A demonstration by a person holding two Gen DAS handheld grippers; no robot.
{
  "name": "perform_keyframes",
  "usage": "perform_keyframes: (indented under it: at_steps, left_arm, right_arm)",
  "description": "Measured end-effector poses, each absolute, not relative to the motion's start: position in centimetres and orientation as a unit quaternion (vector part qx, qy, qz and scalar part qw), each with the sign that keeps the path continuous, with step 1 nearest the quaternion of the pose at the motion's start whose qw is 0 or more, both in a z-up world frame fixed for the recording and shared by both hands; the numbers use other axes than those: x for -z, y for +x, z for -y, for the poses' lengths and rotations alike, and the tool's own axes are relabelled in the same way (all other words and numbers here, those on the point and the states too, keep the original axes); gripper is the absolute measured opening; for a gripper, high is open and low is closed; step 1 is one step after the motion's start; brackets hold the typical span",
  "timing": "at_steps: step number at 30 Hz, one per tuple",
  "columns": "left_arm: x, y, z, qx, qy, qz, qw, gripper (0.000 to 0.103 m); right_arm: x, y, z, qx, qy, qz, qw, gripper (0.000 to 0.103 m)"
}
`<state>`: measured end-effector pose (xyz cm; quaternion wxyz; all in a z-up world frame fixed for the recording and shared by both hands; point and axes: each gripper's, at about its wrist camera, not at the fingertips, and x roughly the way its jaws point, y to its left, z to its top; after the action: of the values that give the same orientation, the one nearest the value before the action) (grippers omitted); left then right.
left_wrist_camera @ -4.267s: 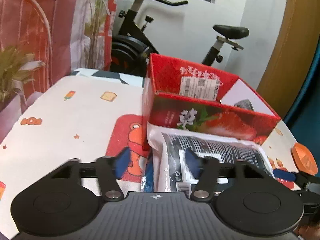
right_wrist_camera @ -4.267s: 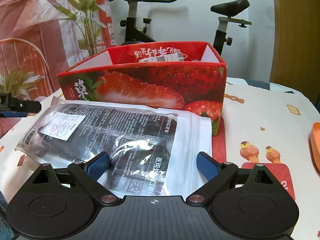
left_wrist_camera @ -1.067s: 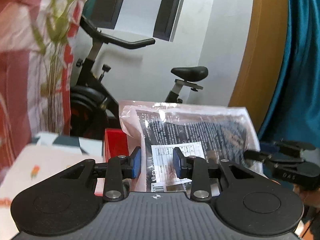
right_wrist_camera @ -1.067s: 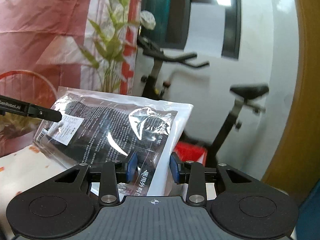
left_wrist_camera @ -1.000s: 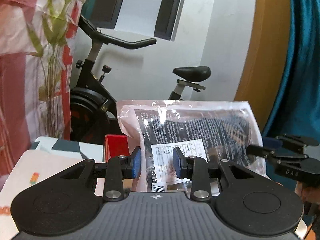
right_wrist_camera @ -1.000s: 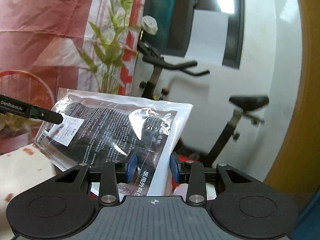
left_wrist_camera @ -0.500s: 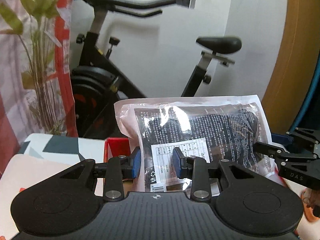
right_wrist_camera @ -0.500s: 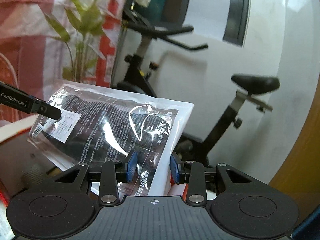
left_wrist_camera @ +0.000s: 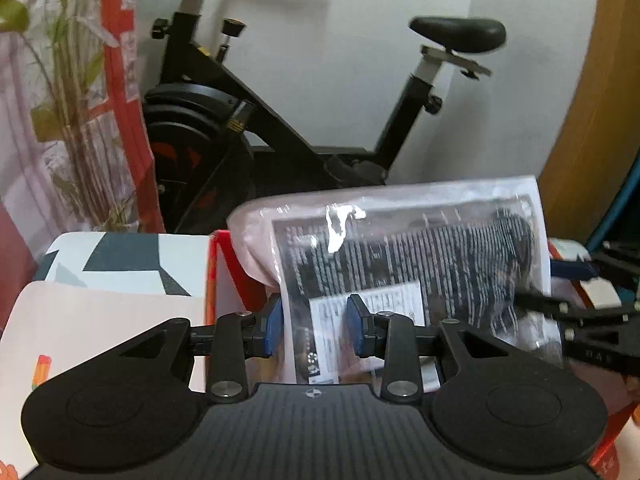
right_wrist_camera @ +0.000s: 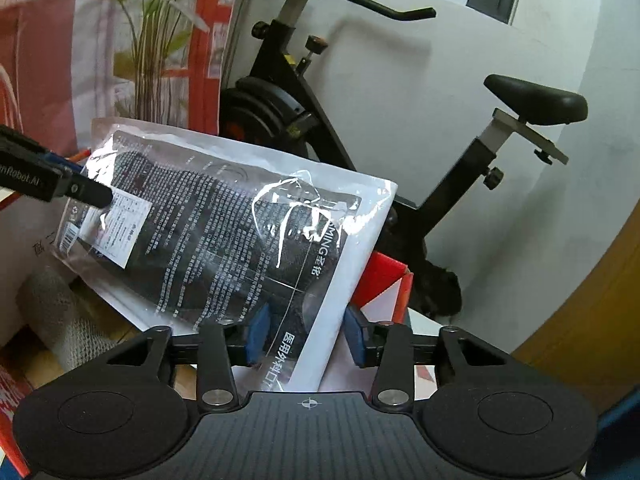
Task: Organize soft objects
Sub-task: 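Lift the clear bag with the right tool and lower it into the red box, then open the right tool to release the bag and withdraw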
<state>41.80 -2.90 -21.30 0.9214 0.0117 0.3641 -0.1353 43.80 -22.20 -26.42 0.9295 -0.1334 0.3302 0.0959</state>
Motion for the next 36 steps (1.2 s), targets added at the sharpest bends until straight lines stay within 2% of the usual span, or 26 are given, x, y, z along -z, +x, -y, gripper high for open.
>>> perform_keyframes:
  at_steps: [5,8,10,14,15,16,29,36]
  left_arm:
    - [20.8,41.1,2.8,0.139,0.007,-0.349,0.927,0.036]
    - [20.6,40.7,3.1,0.153,0.008,-0.344,0.926,0.033]
    - [20.7,40.6,3.4,0.166,0.008,-0.346,0.924,0.028]
    - [21.3,40.8,3.4,0.173,0.000,-0.352,0.920,0.028]
    - [21.5,40.9,3.3,0.170,-0.004,-0.354,0.920,0.028]
    - [21.7,41.0,3.1,0.167,-0.009,-0.355,0.920,0.028]
    - [22.6,42.5,2.2,0.155,-0.046,-0.382,0.910,0.028]
    - [22.7,42.5,2.3,0.151,-0.040,-0.381,0.911,0.028]
  right_arm:
    - [26.0,43.3,23.0,-0.095,-0.106,-0.340,0.929,0.043]
    - [25.2,42.9,23.2,-0.101,-0.104,-0.340,0.929,0.038]
    - [24.5,42.8,23.1,-0.103,-0.116,-0.335,0.929,0.031]
    - [22.8,43.0,22.5,-0.127,-0.116,-0.326,0.930,0.017]
    - [22.6,43.2,22.1,-0.133,-0.122,-0.326,0.928,0.009]
    - [22.6,43.5,21.7,-0.136,-0.131,-0.329,0.925,0.006]
    - [27.1,50.9,18.8,-0.138,-0.117,-0.476,0.861,0.006]
    - [28.7,51.9,18.3,-0.135,-0.103,-0.506,0.845,0.004]
